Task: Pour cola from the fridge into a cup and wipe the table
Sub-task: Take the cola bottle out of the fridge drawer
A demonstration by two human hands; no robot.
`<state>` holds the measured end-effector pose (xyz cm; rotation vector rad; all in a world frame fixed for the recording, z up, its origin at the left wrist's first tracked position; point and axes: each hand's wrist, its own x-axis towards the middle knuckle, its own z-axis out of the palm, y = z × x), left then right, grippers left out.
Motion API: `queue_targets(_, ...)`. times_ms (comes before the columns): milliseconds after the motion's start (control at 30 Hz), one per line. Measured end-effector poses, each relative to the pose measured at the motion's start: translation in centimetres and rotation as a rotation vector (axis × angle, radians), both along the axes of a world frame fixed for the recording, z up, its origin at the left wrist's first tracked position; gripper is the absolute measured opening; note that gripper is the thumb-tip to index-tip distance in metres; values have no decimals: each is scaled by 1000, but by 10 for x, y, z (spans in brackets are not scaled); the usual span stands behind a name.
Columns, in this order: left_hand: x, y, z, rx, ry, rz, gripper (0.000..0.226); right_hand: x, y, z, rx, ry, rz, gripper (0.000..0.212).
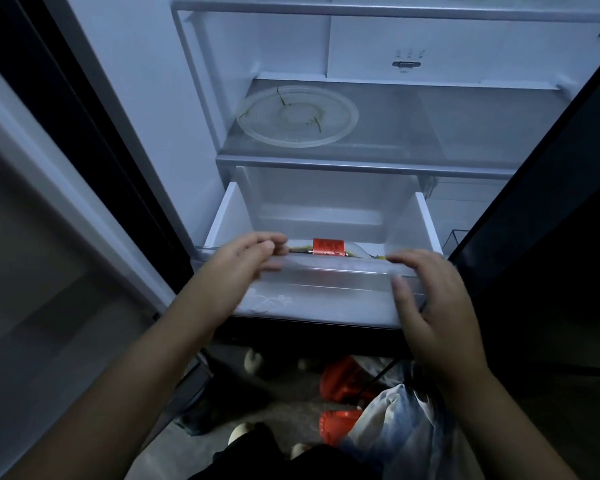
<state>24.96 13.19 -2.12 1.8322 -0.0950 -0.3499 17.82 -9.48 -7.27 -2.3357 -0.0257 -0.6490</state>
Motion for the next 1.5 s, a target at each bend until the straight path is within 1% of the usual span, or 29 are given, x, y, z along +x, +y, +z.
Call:
queue_targets(33,7,-2,-7,212,-223,-22,25,10,-3,-2,-163,-28,-2,30)
queue_targets(67,14,-3,-15,480,-451,-73,30,19,-5,-6,-260,-35,-10,33)
queue_targets(100,22,-3,-23,703,-621,-135,39,27,-7,-10,-296,-28,-20,34)
queue_targets(133,30,-4,-31,835,-721,-186,49,33,-8,-15,-308,-22,-33,34)
queue_targets(167,36,-5,-36,894,-745,-226,56,38,-10,-21,-321,-20,-47,34)
queue_targets(300,54,-12,-47,956,-694,-310,67,46,-11,-34,-467,-103,-103,30)
queue_targets(367,60,-12,-50,992,-687,-341,71,47,-8,-36,-475,-148,-111,30)
queue_targets(467,69,-14,-50,992,-645,-392,75,49,-6,-39,-459,-201,-144,32)
queue_targets(533,77,-20,-46,973,-578,-452,80,50,-6,-41,-470,-226,-153,33)
queue_targets(567,81,-23,-44,966,-539,-481,79,50,-6,-42,-473,-232,-151,34)
queue_targets(667,100,-38,-39,946,-439,-584,59,50,-7,-44,-481,-248,-154,36)
queue_targets(700,108,-43,-38,931,-414,-627,58,51,-7,-45,-483,-252,-158,36)
queue_targets(767,122,-55,-39,902,-396,-708,66,51,-8,-47,-481,-261,-160,35)
queue_targets(867,141,-71,-44,905,-449,-814,82,52,-9,-49,-486,-280,-157,33)
queue_targets(933,151,-81,-49,933,-514,-871,88,52,-10,-50,-490,-285,-154,33)
queue_targets(1000,158,-88,-54,940,-563,-911,91,53,-10,-50,-492,-282,-147,33)
queue_targets(1133,164,-96,-71,929,-585,-953,95,53,-10,-50,-488,-284,-146,32)
queue_targets(1267,165,-110,-81,1005,-655,-1048,97,54,-10,-51,-479,-293,-152,31)
queue_targets(1400,172,-124,-86,1216,-751,-1166,105,54,-10,-52,-475,-292,-145,30)
queue_targets(1500,176,-125,-98,1212,-671,-1183,110,53,-10,-52,-475,-278,-142,30)
